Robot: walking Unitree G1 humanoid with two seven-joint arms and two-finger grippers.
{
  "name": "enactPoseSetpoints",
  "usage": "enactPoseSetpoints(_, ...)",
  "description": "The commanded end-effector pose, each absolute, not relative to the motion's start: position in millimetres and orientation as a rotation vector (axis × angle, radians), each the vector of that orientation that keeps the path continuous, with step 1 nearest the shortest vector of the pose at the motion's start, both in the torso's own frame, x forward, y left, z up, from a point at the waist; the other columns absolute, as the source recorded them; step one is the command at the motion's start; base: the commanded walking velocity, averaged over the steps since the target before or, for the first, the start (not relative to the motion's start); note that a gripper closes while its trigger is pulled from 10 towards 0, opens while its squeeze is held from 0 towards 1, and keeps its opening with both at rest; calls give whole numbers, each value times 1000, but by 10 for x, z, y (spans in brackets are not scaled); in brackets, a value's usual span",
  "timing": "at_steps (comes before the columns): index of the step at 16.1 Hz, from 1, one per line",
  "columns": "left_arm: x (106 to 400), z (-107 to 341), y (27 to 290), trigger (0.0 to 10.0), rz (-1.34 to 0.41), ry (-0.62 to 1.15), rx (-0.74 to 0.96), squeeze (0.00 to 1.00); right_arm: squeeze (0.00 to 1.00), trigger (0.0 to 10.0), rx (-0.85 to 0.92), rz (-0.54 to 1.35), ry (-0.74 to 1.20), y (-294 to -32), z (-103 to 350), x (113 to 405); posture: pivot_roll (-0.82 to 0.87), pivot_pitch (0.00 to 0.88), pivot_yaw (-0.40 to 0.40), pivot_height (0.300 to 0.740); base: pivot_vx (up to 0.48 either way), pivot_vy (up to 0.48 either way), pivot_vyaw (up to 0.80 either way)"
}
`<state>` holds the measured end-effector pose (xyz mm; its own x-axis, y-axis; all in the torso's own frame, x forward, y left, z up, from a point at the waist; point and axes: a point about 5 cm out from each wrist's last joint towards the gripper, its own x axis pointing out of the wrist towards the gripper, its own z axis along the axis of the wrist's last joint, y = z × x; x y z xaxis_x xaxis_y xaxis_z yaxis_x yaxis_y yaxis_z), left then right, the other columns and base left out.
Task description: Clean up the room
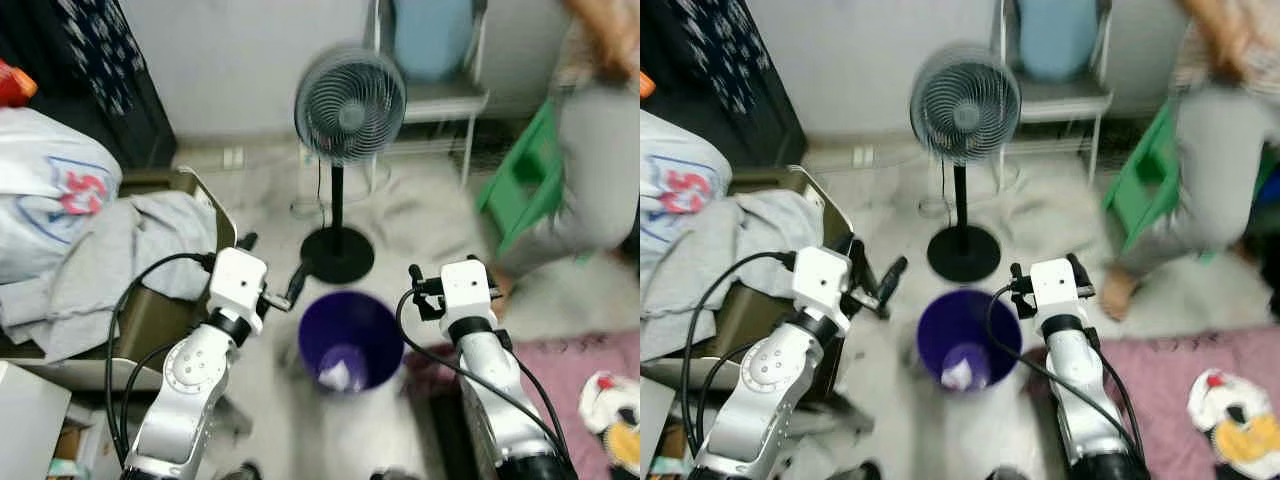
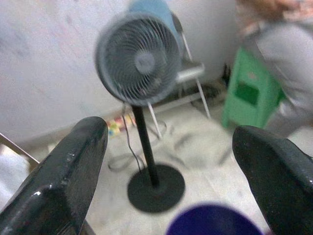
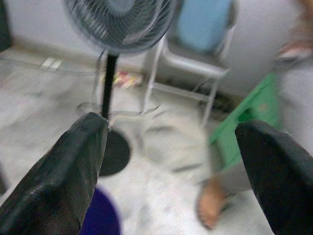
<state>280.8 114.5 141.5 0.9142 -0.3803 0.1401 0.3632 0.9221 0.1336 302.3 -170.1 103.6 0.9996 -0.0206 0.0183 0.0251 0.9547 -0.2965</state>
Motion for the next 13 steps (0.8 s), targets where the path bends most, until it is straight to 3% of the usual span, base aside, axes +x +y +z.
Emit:
enactPoseSetpoints(1, 2822, 1394, 1205, 10000, -348, -166, 110, 0, 1000, 10000, -295, -55, -24, -1715, 1079, 2995, -120, 26, 18, 740, 0, 0, 0)
enactPoseSetpoints(6, 2789, 1215, 1196, 10000, -335, -135, 69, 0, 1000, 10000, -237, -24, -12, -1659, 1063, 2887, -114, 0, 8, 740, 0, 0, 0)
enactPoseSetpoints(11, 2775, 1188, 1178, 10000, -344, -130, 50, 0, 973, 10000, -222, -37, 18, -1653, 1023, 2850, -129, 47, 12, 740, 0, 0, 0)
enactPoseSetpoints(12, 2787, 1188, 1171, 10000, -344, -125, 42, 0, 51, 10000, -217, -52, 31, -1677, 1007, 2841, -133, 57, 13, 740, 0, 0, 0)
enactPoseSetpoints(13, 2773, 1188, 1159, 10000, -350, -126, 47, 0, 0, 10000, -215, -58, 33, -1686, 1007, 2824, -135, 63, 14, 740, 0, 0, 0)
